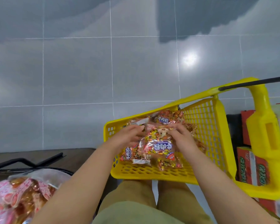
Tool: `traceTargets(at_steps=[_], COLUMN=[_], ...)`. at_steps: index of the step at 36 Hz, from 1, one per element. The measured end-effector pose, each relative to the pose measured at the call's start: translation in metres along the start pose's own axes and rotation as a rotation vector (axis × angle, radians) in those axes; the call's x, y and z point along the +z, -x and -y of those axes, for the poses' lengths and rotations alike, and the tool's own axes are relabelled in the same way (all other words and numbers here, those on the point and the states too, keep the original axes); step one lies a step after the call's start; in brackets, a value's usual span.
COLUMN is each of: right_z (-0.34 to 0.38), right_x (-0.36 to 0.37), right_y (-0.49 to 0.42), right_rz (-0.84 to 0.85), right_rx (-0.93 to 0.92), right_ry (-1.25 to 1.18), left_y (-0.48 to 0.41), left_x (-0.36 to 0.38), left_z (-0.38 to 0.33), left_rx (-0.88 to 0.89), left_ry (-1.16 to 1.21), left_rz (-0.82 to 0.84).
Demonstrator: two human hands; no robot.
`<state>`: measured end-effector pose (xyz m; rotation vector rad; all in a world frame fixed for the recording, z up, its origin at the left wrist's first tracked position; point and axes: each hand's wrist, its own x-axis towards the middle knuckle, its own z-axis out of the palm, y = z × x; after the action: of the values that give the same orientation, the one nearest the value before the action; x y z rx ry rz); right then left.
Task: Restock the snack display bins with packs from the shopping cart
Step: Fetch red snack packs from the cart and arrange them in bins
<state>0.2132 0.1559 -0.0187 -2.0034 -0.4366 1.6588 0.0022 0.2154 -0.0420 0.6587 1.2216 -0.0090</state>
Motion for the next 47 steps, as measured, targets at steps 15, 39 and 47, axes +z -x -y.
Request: traceTargets(at_steps=[15, 39, 47], right_z=[-0.039, -0.067, -0.064], right_x=[0.017, -0.021, 0.01], right_y=[-0.085, -0.022, -0.015], right_rz=[-0.461, -0.041, 0.102], right_rx=[0.222, 0.147, 0.065], right_ry=[0.118, -0.074, 0.19], left_y=[-0.027, -0.024, -0.025], left_x=[-0.017, 0.014, 0.041], left_z=[0.064, 0.052, 0.035], left_rx=[-0.177, -0.165, -0.204], left_ry=[0.324, 0.396, 0.252], left_rz=[-0.214, -0.318, -0.212])
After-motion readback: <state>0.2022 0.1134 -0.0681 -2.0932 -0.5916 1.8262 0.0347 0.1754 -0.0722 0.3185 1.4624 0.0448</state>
